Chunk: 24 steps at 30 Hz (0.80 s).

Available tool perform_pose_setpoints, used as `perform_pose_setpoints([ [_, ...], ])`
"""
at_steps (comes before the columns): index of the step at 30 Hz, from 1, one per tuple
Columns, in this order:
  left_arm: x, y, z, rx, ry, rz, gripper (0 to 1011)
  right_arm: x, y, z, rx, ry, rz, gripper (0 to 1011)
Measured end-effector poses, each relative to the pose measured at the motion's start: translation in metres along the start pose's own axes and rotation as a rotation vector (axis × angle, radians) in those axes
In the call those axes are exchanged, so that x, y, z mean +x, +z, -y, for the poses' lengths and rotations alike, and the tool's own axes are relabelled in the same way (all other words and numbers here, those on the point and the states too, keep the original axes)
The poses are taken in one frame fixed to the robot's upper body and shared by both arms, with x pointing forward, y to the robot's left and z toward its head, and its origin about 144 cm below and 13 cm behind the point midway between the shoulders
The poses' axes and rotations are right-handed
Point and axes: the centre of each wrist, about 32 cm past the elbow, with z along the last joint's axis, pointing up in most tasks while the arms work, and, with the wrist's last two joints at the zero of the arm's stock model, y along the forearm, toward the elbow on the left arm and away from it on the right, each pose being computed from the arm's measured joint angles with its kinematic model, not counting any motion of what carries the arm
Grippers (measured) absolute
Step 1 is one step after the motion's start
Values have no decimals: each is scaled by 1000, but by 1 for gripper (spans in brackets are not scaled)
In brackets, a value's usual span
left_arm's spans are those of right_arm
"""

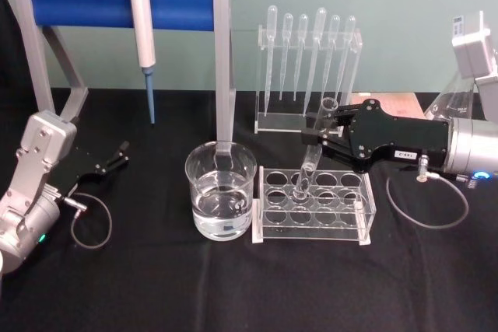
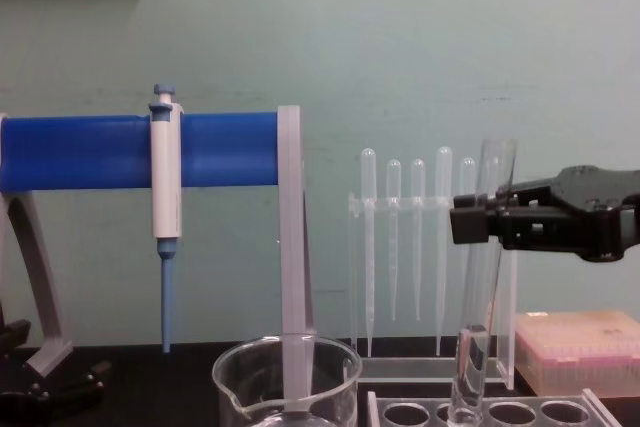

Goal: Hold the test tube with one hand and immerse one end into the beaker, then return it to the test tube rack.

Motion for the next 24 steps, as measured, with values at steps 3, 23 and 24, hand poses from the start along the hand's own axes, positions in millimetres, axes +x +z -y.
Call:
perform_pose_setpoints([
  [3, 0, 0, 0, 0, 0, 0, 1000, 1, -3, -1, -4, -3, -5, 239],
  [23, 0, 0, 0, 0, 0, 0, 1000, -1, -18, -6, -40, -28, 10, 238],
  [24, 0, 0, 0, 0, 0, 0, 1000, -1, -18, -6, -40, -28, 10, 238],
])
